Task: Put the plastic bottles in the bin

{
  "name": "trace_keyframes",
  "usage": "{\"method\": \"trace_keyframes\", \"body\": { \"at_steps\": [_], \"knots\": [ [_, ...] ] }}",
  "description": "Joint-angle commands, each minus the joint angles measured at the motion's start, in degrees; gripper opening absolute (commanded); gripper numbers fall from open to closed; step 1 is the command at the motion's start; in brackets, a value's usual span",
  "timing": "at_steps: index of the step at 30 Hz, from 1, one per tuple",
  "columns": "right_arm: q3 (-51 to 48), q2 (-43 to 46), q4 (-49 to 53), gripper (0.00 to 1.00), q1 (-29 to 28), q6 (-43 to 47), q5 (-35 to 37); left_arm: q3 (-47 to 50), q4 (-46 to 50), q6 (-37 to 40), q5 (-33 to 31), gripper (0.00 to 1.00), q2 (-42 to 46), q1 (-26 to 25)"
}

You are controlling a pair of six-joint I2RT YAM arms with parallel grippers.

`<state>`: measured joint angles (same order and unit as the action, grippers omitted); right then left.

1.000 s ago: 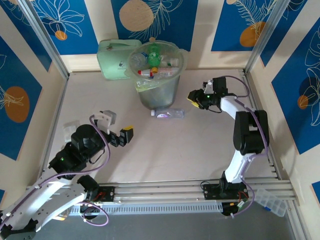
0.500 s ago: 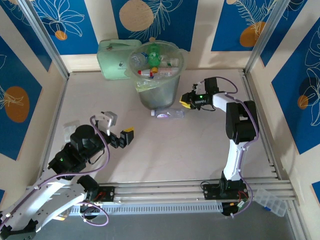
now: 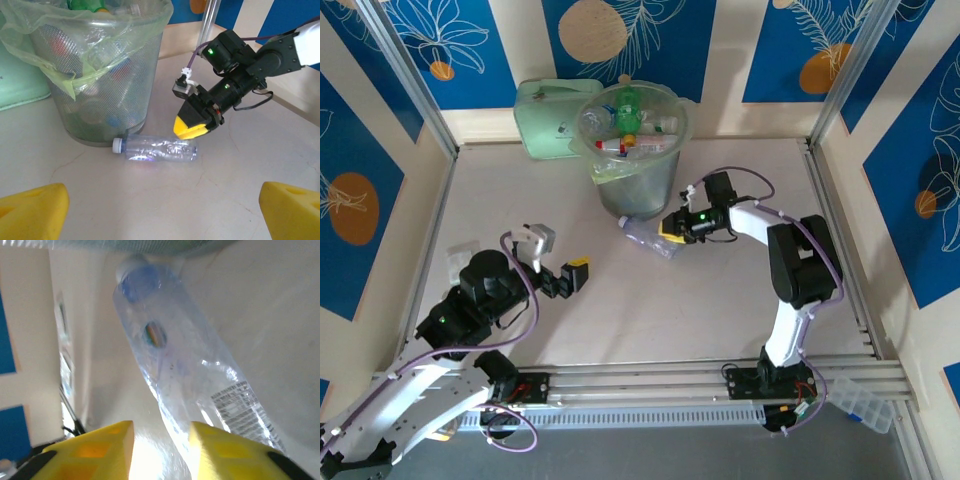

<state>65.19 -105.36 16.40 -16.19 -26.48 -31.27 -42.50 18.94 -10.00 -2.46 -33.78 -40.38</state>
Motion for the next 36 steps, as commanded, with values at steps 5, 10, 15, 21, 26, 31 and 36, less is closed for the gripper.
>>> {"method": "trace_keyframes", "body": {
  "at_steps": [5, 10, 15, 21, 26, 31, 36],
  "knots": [
    [1.88, 3.53, 8.48, 0.76, -8.25, 6.97, 20.43, 0.23, -1.37, 0.33, 2.06, 0.97, 1.08, 0.57],
    [7.25, -1.93, 12.63, 0.78, -13.78, 11.37, 27.72, 0.22, -1.3, 0.16, 2.12, 0.97, 1.3, 0.74],
    [10.06, -6.25, 15.76, 0.76, -18.27, 15.72, 36.87, 0.4, -1.31, 0.24, 1.84, 0.97, 1.61, 0.84],
    [9.78, -6.09, 14.89, 0.63, -19.53, 16.62, 39.0, 0.39, -1.65, 0.07, 2.13, 0.97, 1.35, 1.11],
    [9.85, -4.57, 16.3, 0.55, -21.33, 18.88, 38.47, 0.57, -1.83, -0.2, 2.46, 0.97, 1.35, 1.65],
    [6.89, -1.4, 20.81, 0.52, -24.59, 17.16, 40.84, 0.58, -1.97, -0.55, 2.55, 0.97, 1.35, 1.96],
    [-1.56, 4.37, 23.92, 0.51, -27.95, 8.35, 42.0, 0.58, -1.31, -1.08, 0.58, 0.97, 0.99, 2.21]
  ]
}}
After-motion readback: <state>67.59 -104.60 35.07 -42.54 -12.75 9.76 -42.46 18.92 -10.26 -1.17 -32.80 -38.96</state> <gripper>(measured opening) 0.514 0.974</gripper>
